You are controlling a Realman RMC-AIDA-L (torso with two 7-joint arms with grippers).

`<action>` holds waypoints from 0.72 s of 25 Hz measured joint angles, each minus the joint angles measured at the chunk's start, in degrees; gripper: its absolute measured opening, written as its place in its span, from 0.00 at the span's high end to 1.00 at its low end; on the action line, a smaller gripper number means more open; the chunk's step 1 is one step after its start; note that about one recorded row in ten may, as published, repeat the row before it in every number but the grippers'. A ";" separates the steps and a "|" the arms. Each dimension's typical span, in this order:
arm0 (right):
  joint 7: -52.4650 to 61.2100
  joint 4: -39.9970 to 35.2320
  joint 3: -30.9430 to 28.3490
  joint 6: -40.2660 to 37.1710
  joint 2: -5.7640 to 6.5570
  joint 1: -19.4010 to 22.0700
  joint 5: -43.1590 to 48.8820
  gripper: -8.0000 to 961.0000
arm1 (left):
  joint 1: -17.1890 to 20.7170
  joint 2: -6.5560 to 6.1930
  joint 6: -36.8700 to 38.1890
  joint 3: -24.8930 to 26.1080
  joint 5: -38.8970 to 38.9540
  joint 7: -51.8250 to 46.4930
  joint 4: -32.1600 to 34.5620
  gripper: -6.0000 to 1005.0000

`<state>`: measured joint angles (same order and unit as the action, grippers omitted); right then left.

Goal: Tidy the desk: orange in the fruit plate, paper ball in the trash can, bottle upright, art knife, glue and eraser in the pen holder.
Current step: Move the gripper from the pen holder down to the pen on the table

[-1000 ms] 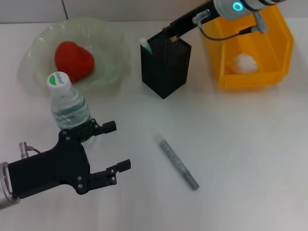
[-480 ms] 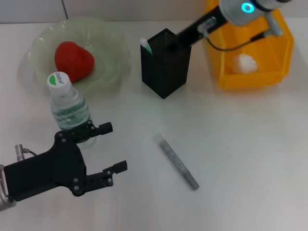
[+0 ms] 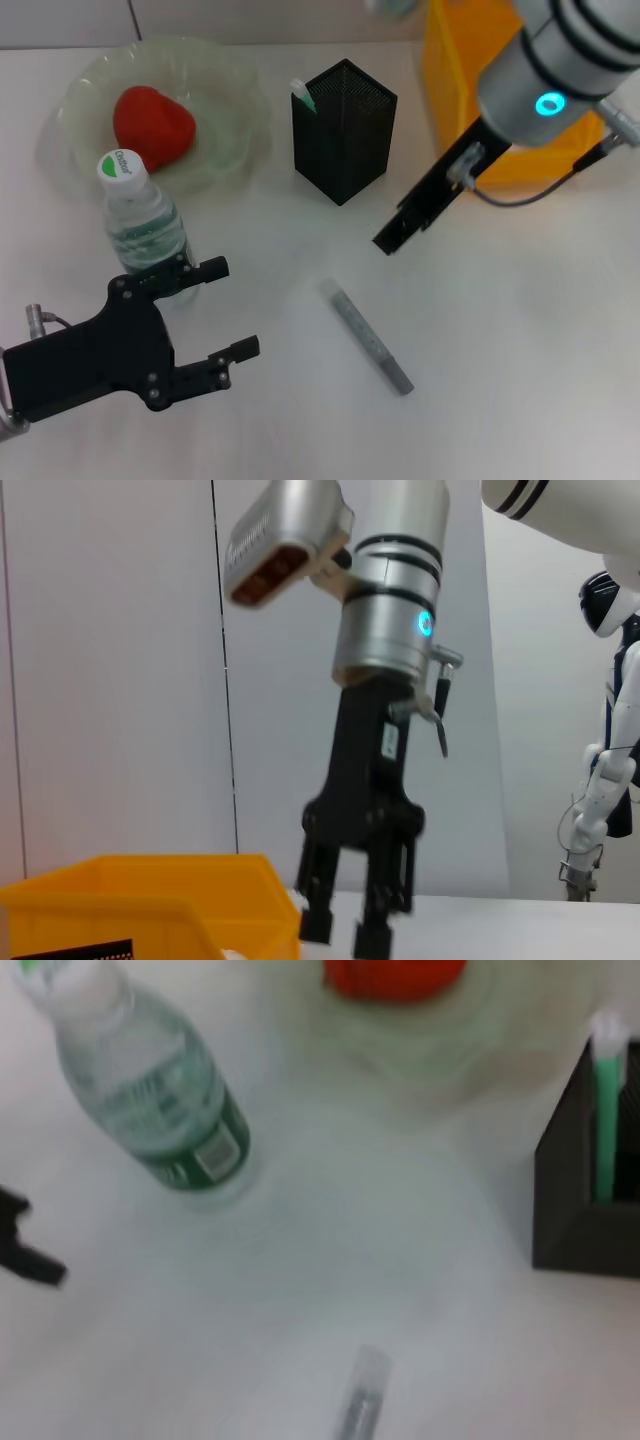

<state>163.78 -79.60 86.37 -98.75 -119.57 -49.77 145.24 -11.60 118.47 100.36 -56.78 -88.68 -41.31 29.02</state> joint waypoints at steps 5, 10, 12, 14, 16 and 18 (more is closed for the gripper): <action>1.55 4.81 4.99 2.76 -0.17 -1.93 0.22 0.29 | 0.18 0.00 -0.19 0.01 0.00 0.00 -0.02 0.22; 4.32 8.71 12.56 7.67 -0.25 -3.53 0.16 0.27 | 1.03 0.01 -1.07 0.00 -0.14 0.00 -0.11 0.22; 5.26 9.31 14.43 9.02 -0.30 -3.90 -0.36 0.27 | 1.40 0.08 -1.10 0.00 -0.17 0.00 -0.11 0.22; 5.40 10.24 15.16 9.71 -0.31 -4.14 -1.38 0.27 | 1.50 0.09 -1.10 0.00 -0.18 0.00 -0.11 0.22; 5.41 11.03 15.59 10.20 -0.31 -4.26 -1.96 0.27 | 1.52 0.12 -1.10 0.00 -0.18 0.03 -0.11 0.22; 5.42 12.76 16.94 11.67 -0.32 -4.46 -3.11 0.27 | 1.55 0.12 -1.11 0.00 -0.18 0.22 -0.28 0.22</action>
<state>169.20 -66.83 103.32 -87.08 -119.89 -54.24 142.13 -10.06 118.59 99.25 -56.78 -88.86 -41.09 28.74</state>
